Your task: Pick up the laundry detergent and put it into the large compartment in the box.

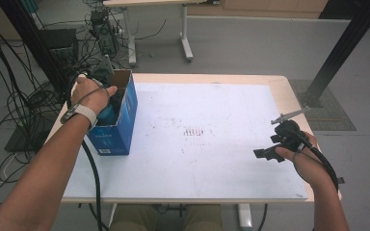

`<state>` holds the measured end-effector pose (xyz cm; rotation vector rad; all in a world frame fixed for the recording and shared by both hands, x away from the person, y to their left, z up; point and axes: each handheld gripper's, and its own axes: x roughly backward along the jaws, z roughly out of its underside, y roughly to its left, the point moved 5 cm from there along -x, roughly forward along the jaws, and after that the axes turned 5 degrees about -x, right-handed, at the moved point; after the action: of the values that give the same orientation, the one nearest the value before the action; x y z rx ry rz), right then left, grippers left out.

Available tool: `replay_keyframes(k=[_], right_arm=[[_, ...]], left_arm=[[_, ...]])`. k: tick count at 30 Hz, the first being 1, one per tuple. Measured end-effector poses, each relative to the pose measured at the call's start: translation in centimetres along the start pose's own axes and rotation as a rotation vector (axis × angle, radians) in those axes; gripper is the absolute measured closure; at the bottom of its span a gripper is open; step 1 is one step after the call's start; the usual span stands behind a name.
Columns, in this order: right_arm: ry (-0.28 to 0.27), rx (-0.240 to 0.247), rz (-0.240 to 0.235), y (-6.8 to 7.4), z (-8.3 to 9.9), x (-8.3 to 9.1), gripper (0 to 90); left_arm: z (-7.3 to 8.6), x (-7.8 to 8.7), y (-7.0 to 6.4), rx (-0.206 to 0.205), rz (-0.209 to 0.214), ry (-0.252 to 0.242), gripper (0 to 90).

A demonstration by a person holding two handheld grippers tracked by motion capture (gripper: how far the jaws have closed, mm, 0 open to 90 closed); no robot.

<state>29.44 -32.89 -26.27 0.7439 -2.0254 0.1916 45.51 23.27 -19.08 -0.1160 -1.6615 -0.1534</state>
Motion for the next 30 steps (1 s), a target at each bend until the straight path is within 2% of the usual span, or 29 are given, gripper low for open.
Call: replay_keyframes(k=[3, 4, 6, 10, 21, 25, 27, 30], right_arm=[[0.0, 0.0, -0.001, 0.0, 0.0, 0.0, 7.7], [0.005, -0.015, 0.0, 0.2, 0.0, 0.0, 7.7], [0.0, 0.0, 0.0, 0.0, 0.0, 0.0, 7.7], [0.005, -0.021, 0.004, 0.1, 0.1, 0.1, 7.7], [0.001, -0.005, 0.001, 0.0, 0.1, 0.1, 7.7], [0.001, -0.006, 0.002, 0.0, 0.2, 0.1, 7.7], [0.005, -0.024, 0.002, 0.1, 0.3, 0.1, 7.7], [0.002, -0.008, 0.0, -0.1, 0.3, 0.0, 7.7]], left_arm=[[0.0, -0.3, -0.1, -0.002, 0.001, 0.005, 38.6], [0.0, -0.4, -0.1, -0.004, 0.004, 0.008, 38.6], [0.0, -0.6, 0.1, -0.002, 0.012, 0.007, 38.6], [0.0, -1.0, 0.0, -0.004, 0.013, 0.014, 38.6], [-0.1, -1.1, -0.1, -0.011, 0.012, 0.02, 38.6], [-0.1, -1.1, -0.2, -0.013, 0.009, 0.019, 38.6], [-0.2, -1.1, -0.3, -0.02, 0.007, 0.021, 38.6], [-0.3, -1.2, -0.3, -0.025, 0.004, 0.024, 38.6]])
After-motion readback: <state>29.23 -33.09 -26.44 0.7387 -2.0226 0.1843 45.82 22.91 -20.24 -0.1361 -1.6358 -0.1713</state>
